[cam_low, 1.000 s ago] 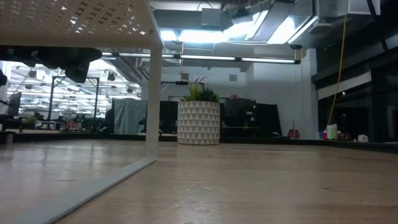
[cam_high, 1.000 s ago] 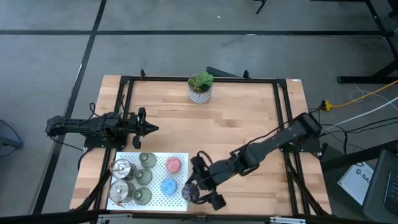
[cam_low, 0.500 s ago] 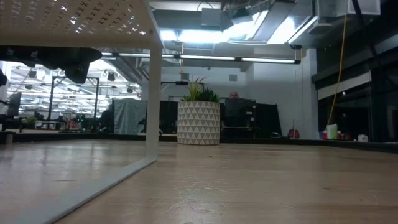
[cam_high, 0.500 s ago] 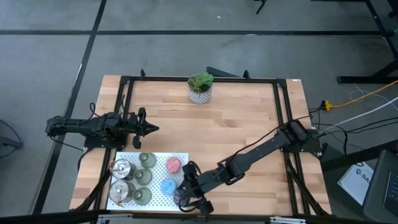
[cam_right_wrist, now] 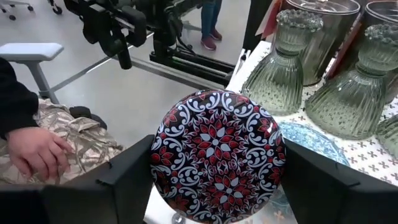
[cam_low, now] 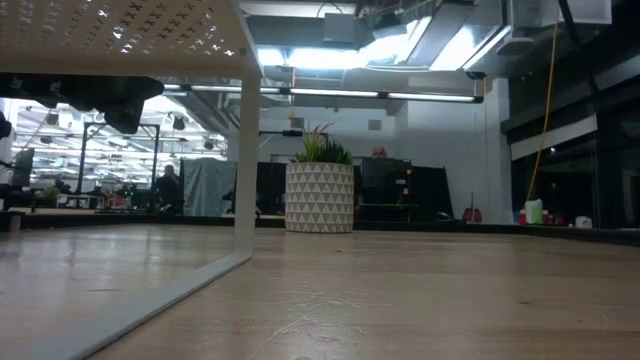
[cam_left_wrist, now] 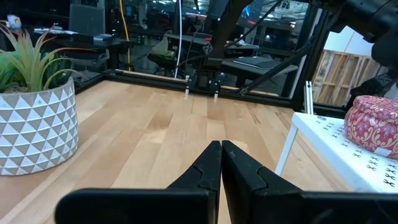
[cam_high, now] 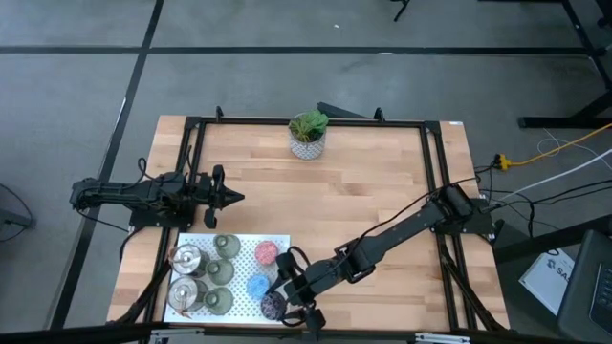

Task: Pick & Place candle stick holders
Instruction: Put the red scented candle on the shelf

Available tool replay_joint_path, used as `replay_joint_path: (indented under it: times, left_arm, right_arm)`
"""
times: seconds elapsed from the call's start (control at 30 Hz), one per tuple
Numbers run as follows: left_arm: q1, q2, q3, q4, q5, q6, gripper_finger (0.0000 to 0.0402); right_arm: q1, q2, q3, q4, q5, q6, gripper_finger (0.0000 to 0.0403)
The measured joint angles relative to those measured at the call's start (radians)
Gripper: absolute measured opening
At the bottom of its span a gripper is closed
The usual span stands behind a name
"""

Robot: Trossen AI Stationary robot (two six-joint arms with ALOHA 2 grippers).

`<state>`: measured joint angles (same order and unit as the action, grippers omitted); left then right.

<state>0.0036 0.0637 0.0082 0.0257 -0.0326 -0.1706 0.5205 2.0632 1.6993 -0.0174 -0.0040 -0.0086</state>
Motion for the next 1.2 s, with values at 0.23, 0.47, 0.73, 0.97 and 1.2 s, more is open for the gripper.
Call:
replay_joint_path:
  times: [0.23,0.47,0.73,0.97,1.2]
  left_arm:
    - [0.0,0.0,0.0,0.0,0.0,0.0,0.0006]
    - [0.0,0.0,0.0,-0.001,0.0,0.0,0.0006]
    - [0.0,0.0,0.0,0.0,0.0,0.0,0.0006]
    - [0.0,0.0,0.0,0.0,0.0,0.0,0.0006]
    - [0.0,0.0,0.0,0.0,0.0,0.0,0.0006]
  right_arm:
    - [0.012,0.016,0.0,0.053,-0.001,0.02,0.0296]
    - [0.007,0.074,0.0,0.074,-0.02,0.05,0.0296]
    - [-0.009,0.08,0.0,0.083,0.078,0.064,0.0296]
    - [-0.016,0.08,0.0,0.069,0.074,0.083,0.0296]
    - [-0.007,0.079,0.0,0.067,0.071,0.082,0.0302]
